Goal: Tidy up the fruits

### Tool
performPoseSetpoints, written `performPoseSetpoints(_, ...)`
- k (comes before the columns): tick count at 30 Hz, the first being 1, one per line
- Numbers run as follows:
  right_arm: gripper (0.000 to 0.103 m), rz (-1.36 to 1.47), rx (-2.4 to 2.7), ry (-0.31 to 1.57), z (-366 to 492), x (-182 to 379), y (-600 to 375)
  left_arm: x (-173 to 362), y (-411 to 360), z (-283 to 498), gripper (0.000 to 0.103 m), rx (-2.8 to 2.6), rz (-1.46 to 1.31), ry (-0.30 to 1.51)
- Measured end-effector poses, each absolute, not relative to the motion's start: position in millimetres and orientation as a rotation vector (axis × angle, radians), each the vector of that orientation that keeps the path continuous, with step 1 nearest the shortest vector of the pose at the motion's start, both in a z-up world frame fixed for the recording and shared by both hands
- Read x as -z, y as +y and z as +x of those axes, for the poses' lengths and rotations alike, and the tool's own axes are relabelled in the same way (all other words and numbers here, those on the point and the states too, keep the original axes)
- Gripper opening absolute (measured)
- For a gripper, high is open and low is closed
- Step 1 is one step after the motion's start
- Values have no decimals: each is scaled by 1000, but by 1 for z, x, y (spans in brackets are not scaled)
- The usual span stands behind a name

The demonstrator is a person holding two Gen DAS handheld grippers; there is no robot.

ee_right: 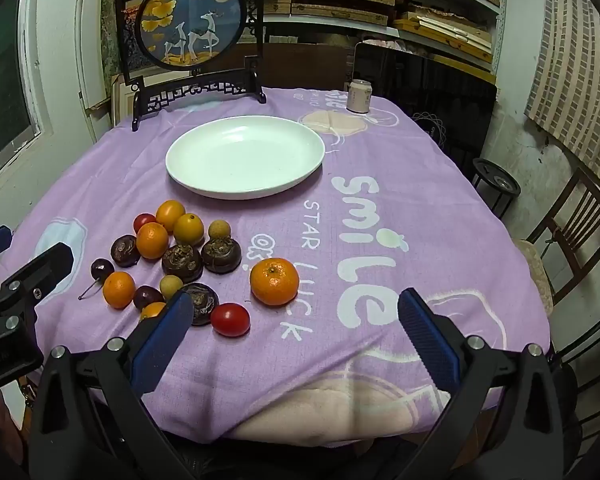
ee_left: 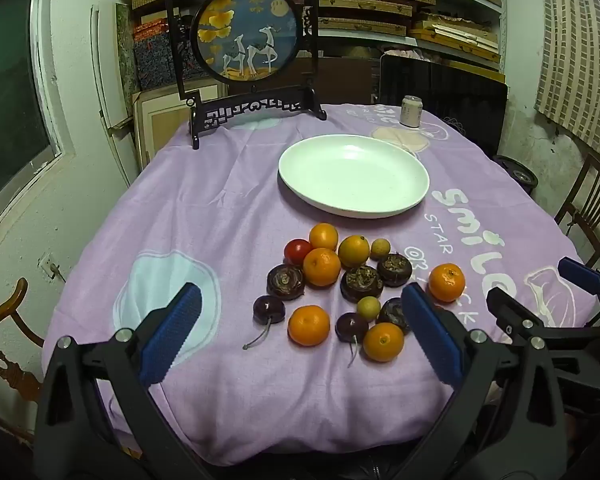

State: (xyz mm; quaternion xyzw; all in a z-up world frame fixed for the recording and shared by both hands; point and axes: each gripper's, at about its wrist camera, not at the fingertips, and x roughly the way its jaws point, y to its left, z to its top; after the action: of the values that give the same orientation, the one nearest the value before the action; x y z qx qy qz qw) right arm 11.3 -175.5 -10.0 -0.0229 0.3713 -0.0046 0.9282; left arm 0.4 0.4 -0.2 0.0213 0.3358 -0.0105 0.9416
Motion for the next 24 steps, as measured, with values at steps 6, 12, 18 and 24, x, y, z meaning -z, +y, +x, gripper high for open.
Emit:
performPoseSetpoints(6, 102, -44, 10, 759, 11, 10, -177, 0, 0, 0, 101, 21, 47, 682)
performPoseSetpoints(12, 102, -48, 9, 761, 11, 10, -176, 0, 0, 0, 101, 21, 47, 682)
performPoseSetpoints(18, 102, -46, 9, 761, 11, 10, -177, 0, 0, 0, 101, 20, 47, 683)
performPoseSetpoints(24, 102, -45, 9, 762, 11, 10, -177, 0, 0, 0, 101, 21, 47, 684)
